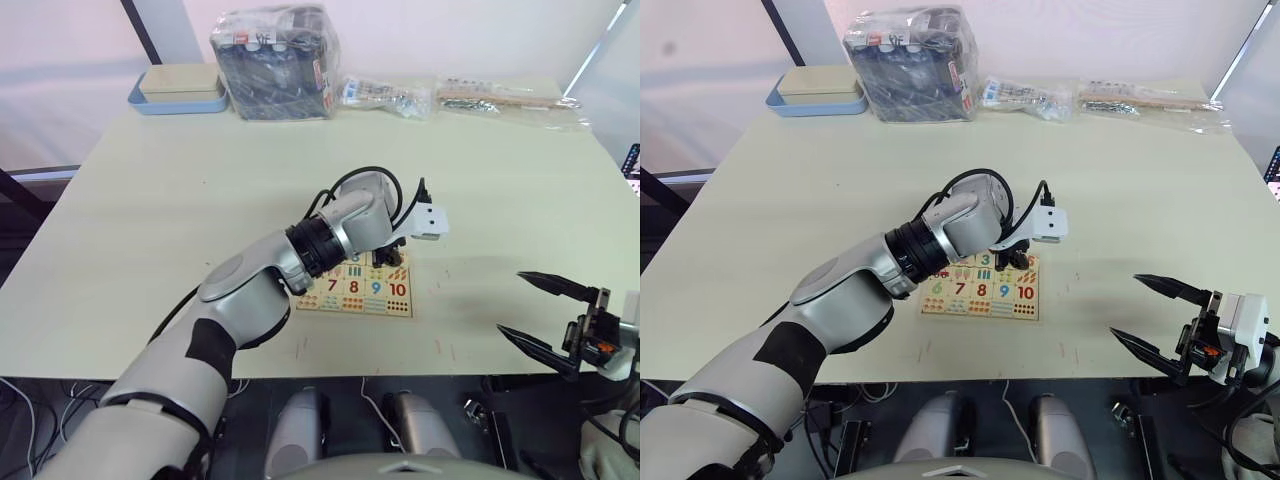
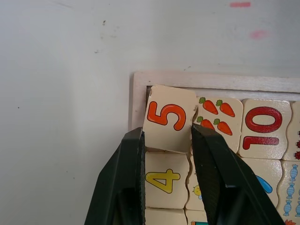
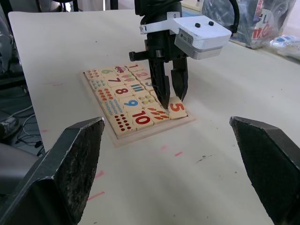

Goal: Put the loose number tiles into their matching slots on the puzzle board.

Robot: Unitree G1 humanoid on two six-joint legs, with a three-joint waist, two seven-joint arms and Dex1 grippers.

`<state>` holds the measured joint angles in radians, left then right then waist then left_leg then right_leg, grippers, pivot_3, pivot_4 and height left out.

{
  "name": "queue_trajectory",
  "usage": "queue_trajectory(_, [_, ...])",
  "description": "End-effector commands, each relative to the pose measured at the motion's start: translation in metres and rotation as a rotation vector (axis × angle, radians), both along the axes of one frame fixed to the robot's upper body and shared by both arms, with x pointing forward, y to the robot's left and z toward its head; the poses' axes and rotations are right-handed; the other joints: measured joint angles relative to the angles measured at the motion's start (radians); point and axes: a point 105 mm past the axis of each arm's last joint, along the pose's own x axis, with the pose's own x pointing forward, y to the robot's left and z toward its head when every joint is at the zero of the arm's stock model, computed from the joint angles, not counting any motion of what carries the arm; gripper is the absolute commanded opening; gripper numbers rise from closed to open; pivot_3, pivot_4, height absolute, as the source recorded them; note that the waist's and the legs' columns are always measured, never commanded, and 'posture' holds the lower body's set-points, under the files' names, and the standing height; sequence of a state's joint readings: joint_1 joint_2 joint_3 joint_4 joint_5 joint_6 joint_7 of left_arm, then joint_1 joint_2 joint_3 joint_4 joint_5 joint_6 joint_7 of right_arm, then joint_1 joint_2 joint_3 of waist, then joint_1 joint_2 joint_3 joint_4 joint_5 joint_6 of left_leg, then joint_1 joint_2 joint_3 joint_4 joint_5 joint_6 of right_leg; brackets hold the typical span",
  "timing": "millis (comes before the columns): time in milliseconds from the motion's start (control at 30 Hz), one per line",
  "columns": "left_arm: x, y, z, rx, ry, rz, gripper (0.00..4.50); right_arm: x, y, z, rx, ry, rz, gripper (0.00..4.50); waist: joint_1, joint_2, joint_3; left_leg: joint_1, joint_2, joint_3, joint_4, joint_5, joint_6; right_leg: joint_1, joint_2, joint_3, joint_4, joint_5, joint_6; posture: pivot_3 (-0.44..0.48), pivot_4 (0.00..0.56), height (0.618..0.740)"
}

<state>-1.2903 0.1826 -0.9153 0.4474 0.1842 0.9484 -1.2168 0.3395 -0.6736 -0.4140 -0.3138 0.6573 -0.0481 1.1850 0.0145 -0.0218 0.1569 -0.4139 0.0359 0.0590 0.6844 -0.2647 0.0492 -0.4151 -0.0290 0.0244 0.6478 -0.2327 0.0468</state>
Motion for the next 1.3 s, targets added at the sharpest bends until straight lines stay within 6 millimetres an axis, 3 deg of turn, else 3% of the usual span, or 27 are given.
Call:
queue_trajectory(33, [-0.002, -0.005, 0.002, -0.006, -0.013, -0.027, 1.09, -0.002, -0.001, 0.013, -0.017, -0.054, -0.008, 4.50, 0.000, 0.000, 0.000, 0.000, 0.000, 0.000, 0.000, 0.000, 0.000, 0.000, 0.000, 0.000, 0.000, 0.000, 0.000, 0.000, 0.150, 0.740])
queue_trajectory(67, [-0.002, -0.005, 0.002, -0.005, -0.012, -0.025, 1.09, -0.002, -0.001, 0.013, -0.018, -0.053, -0.009, 4.50, 0.000, 0.000, 0.000, 0.000, 0.000, 0.000, 0.000, 0.000, 0.000, 0.000, 0.000, 0.000, 0.000, 0.000, 0.000, 0.000, 0.150, 0.740])
queue_trajectory(100, [-0.002, -0.004, 0.003, -0.007, -0.010, -0.018, 1.97, -0.002, -0.001, 0.013, -0.018, -0.053, -0.009, 4.50, 0.000, 0.000, 0.000, 0.000, 0.000, 0.000, 0.000, 0.000, 0.000, 0.000, 0.000, 0.000, 0.000, 0.000, 0.000, 0.000, 0.150, 0.740])
queue_trajectory(167, [-0.002, -0.004, 0.005, -0.013, -0.008, -0.002, 2.67, -0.002, -0.002, 0.013, -0.018, -0.052, -0.010, 4.50, 0.000, 0.000, 0.000, 0.000, 0.000, 0.000, 0.000, 0.000, 0.000, 0.000, 0.000, 0.000, 0.000, 0.000, 0.000, 0.000, 0.150, 0.740])
queue_trajectory(233, [-0.001, -0.002, 0.013, -0.033, 0.004, 0.023, 3.80, -0.002, -0.002, 0.013, -0.018, -0.052, -0.011, 4.50, 0.000, 0.000, 0.000, 0.000, 0.000, 0.000, 0.000, 0.000, 0.000, 0.000, 0.000, 0.000, 0.000, 0.000, 0.000, 0.000, 0.150, 0.740])
queue_trajectory(400, [-0.001, 0.004, 0.042, -0.139, 0.050, 0.034, 3.95, -0.002, 0.000, 0.013, -0.017, -0.053, -0.011, 4.50, -0.002, 0.000, 0.000, 0.000, 0.000, 0.000, 0.000, 0.000, 0.000, 0.000, 0.000, 0.000, 0.001, 0.000, 0.000, 0.000, 0.150, 0.740])
queue_trajectory(533, [0.000, 0.006, 0.052, -0.290, 0.086, 0.013, 3.95, -0.001, 0.000, 0.013, -0.013, -0.057, -0.009, 4.50, -0.001, 0.001, 0.000, 0.001, 0.001, 0.000, 0.000, 0.000, 0.000, 0.000, 0.000, 0.000, 0.002, 0.000, 0.000, 0.000, 0.150, 0.740])
queue_trajectory(600, [-0.001, 0.005, 0.054, -0.422, 0.141, -0.041, 3.95, 0.000, 0.000, 0.013, -0.011, -0.058, -0.009, 4.50, 0.000, 0.002, -0.001, 0.001, 0.001, 0.000, 0.000, 0.000, 0.000, 0.000, 0.000, 0.000, 0.002, 0.000, 0.000, 0.000, 0.150, 0.740])
queue_trajectory(800, [0.012, 0.008, 0.042, -0.507, 0.040, -0.109, 3.95, 0.001, 0.000, 0.013, -0.011, -0.062, -0.012, 4.50, 0.000, 0.002, -0.001, 0.001, 0.000, 0.000, 0.002, 0.000, 0.000, 0.000, 0.000, 0.000, 0.004, 0.000, 0.000, 0.000, 0.150, 0.740])
queue_trajectory(933, [0.012, 0.008, 0.034, -0.524, 0.059, -0.125, 2.19, 0.002, -0.001, 0.013, -0.013, -0.064, -0.016, 4.50, 0.000, 0.002, -0.001, 0.001, -0.001, 0.001, 0.003, 0.000, 0.000, 0.000, 0.000, 0.001, 0.005, 0.000, 0.000, 0.000, 0.150, 0.740])
queue_trajectory(1067, [0.020, 0.013, 0.017, -0.480, 0.028, -0.118, 0.07, 0.002, 0.000, 0.013, -0.013, -0.061, -0.018, 4.50, 0.000, 0.002, -0.001, 0.001, -0.002, 0.001, 0.003, 0.000, 0.000, 0.000, 0.000, 0.001, 0.005, 0.000, 0.000, 0.000, 0.150, 0.740])
queue_trajectory(1300, [0.023, 0.014, 0.003, -0.463, 0.022, -0.116, 0.02, 0.001, 0.002, 0.014, -0.014, -0.056, -0.018, 4.50, 0.001, 0.002, -0.001, 0.001, -0.002, 0.000, 0.003, 0.000, 0.000, 0.000, 0.000, 0.001, 0.007, 0.000, 0.000, 0.000, 0.150, 0.740])
